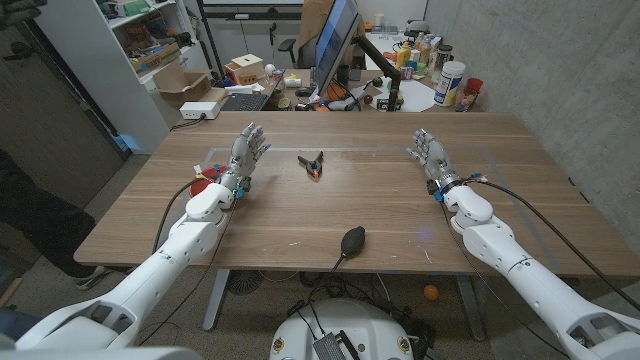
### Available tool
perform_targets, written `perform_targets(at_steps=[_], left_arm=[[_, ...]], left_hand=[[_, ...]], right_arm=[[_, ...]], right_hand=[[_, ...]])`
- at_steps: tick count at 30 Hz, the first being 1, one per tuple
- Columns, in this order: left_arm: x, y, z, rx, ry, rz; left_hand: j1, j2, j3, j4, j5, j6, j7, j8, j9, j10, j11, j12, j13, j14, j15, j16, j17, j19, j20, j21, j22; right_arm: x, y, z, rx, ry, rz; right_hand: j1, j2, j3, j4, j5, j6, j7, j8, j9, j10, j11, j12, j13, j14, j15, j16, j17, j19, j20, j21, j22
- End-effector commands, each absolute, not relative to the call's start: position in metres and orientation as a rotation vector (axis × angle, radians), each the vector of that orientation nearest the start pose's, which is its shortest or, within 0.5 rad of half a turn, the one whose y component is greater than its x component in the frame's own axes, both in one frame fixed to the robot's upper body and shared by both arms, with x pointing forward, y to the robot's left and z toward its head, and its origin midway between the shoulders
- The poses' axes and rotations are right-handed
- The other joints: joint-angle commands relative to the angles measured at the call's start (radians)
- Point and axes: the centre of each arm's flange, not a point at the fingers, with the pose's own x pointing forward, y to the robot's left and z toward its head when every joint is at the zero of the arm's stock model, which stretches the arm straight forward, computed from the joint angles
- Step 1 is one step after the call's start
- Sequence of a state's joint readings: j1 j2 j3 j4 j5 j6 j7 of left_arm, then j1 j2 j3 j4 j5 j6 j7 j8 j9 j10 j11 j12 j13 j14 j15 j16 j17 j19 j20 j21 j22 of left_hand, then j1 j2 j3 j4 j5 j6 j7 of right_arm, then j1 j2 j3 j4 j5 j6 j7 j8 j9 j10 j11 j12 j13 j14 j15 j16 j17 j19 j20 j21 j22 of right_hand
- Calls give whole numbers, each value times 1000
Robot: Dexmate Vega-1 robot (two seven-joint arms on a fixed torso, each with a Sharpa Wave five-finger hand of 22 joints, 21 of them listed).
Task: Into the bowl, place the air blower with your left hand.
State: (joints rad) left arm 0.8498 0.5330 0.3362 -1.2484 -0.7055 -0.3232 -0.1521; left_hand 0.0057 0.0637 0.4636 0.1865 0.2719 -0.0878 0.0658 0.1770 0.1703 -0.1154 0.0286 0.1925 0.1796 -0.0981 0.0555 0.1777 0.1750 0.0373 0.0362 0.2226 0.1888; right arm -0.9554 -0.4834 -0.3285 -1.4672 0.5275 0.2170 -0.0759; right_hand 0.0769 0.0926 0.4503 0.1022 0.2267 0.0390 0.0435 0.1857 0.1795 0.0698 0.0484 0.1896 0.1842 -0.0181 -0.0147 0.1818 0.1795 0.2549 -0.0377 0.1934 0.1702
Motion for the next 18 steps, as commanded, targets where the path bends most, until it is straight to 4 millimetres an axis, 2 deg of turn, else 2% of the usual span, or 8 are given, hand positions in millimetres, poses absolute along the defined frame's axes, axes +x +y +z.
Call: perform_targets(at_steps=[1, 11, 18], left_arm=[[648, 351, -32, -51, -631, -292], [651, 364, -20, -17, -653, -273], [644, 355, -2, 63, -689, -297]], left_hand=[[2, 95, 2, -4, 4, -6, -8, 5, 3, -7, -4, 4, 2, -8, -3, 5, 2, 7, -2, 6, 5], [3, 97, 2, -5, 6, -3, -6, 6, 3, -1, -4, 6, 2, -2, -1, 6, 2, 13, -1, 9, 4], [4, 96, 1, -5, 6, -3, -9, 5, 3, -4, -9, 5, 2, -5, -4, 5, 2, 11, -4, 7, 4]], right_arm=[[605, -221, -32, -36, -616, 157], [625, -212, -15, -53, -612, 179], [628, -213, 7, -70, -637, 184]], right_hand=[[0, 31, 6, 1, 7, 3, 10, 5, 4, 10, 1, 5, 4, 2, -11, 5, 3, 8, -22, 6, 5], [-2, 31, 6, 2, 7, 4, 9, 5, 4, 11, 1, 6, 4, 1, -11, 5, 3, 8, -23, 6, 5], [-4, 29, 5, 3, 6, 11, 9, 8, 4, 17, 3, 8, 4, 5, -12, 7, 3, 11, -23, 7, 5]])
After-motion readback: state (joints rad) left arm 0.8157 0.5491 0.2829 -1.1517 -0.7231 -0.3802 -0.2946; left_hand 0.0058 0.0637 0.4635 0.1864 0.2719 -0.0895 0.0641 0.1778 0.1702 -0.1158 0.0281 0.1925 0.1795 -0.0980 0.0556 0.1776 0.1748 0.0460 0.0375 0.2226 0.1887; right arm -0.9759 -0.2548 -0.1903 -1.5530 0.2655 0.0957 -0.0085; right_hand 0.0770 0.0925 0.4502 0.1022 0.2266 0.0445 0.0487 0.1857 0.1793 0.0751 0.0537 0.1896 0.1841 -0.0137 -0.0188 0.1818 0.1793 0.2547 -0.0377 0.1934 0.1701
